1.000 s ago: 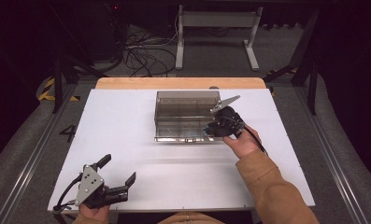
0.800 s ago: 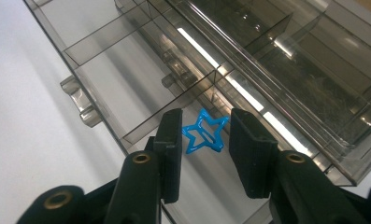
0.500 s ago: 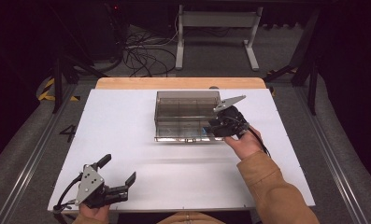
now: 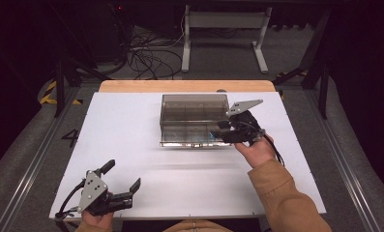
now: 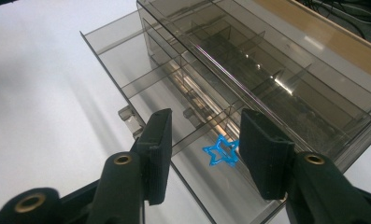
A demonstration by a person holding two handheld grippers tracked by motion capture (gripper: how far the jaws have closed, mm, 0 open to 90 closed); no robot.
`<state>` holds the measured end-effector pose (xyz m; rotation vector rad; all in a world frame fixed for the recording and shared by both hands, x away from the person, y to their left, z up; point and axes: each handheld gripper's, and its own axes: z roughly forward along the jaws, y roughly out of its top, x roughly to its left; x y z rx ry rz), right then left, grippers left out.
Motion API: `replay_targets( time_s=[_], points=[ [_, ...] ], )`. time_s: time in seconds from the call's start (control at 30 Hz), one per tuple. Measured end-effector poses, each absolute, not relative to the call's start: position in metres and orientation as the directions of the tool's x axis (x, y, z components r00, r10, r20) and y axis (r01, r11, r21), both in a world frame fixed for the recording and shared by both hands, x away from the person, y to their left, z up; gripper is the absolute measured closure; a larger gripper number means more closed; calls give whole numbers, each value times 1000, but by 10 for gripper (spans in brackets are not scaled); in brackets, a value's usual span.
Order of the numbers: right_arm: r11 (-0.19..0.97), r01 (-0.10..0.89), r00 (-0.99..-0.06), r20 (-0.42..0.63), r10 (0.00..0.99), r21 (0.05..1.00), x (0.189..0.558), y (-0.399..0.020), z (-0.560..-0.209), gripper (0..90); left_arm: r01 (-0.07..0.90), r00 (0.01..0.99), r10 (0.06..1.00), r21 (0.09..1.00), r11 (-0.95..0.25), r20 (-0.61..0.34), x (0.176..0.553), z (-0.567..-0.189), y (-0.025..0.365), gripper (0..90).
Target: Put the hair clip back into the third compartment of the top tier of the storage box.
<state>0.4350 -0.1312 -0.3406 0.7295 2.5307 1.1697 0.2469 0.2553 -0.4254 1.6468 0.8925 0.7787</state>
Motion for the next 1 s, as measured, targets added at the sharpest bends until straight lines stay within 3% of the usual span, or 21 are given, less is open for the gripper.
replay_targets(
  time_s=[0.33,0.5,0.83,1.0],
  points=[
    [543,305,-847,-37,530,782,427,-135,-334,542,171,509,859,972,-163,55,247,-425,255,41],
    [536,288,-851,-45,523,794,419,-142,-330,494,170,510,858,972,-163,55,247,-425,255,41],
    [491,252,-865,-33,501,834,402,-163,-324,229,169,508,860,972,-162,55,247,-425,255,41],
    [452,245,-864,-19,504,858,395,-176,-323,150,170,509,859,972,-164,56,247,-425,254,41]
  ],
)
